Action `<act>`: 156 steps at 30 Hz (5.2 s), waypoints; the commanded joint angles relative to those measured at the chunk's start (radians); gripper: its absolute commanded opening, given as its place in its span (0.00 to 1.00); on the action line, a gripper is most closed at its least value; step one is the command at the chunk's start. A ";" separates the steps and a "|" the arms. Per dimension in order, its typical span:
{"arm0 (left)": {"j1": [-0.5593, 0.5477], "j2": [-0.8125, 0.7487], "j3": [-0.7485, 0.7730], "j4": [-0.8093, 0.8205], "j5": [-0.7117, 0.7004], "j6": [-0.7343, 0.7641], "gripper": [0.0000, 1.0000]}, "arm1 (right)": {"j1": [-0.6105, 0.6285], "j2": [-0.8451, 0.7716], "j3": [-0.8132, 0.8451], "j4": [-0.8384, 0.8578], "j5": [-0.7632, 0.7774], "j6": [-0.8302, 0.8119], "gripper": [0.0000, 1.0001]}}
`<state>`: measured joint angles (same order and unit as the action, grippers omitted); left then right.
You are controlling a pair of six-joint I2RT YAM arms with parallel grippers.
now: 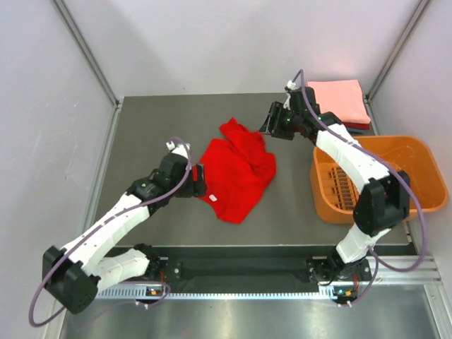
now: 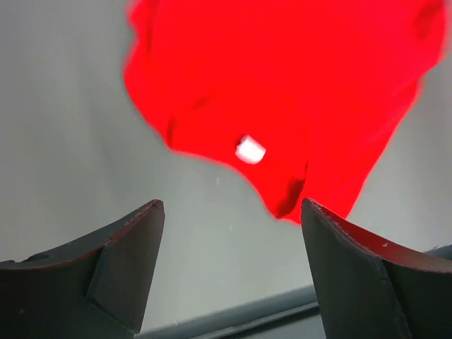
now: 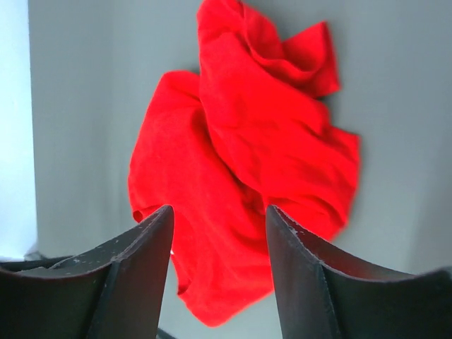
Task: Fold and stack the t-shirts
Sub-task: Move the tshirt to the center of the board, then flatten the tshirt out
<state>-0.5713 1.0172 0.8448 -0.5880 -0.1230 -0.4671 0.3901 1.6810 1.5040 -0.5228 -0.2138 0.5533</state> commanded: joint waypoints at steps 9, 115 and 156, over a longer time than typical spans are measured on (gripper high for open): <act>-0.015 0.139 -0.266 0.350 0.166 -0.318 0.76 | 0.006 -0.466 -0.318 0.093 0.110 -0.038 0.57; -0.170 0.271 0.120 -0.141 -0.368 -0.180 0.00 | 0.220 0.071 -0.311 0.317 0.126 -0.342 0.66; 0.371 0.099 0.537 -0.371 -0.389 0.057 0.00 | 0.283 -0.034 0.073 0.020 0.289 -0.272 0.27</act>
<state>-0.3016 1.1542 1.3449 -0.9230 -0.4526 -0.4927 0.6579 1.6180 1.4517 -0.4721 0.0475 0.2455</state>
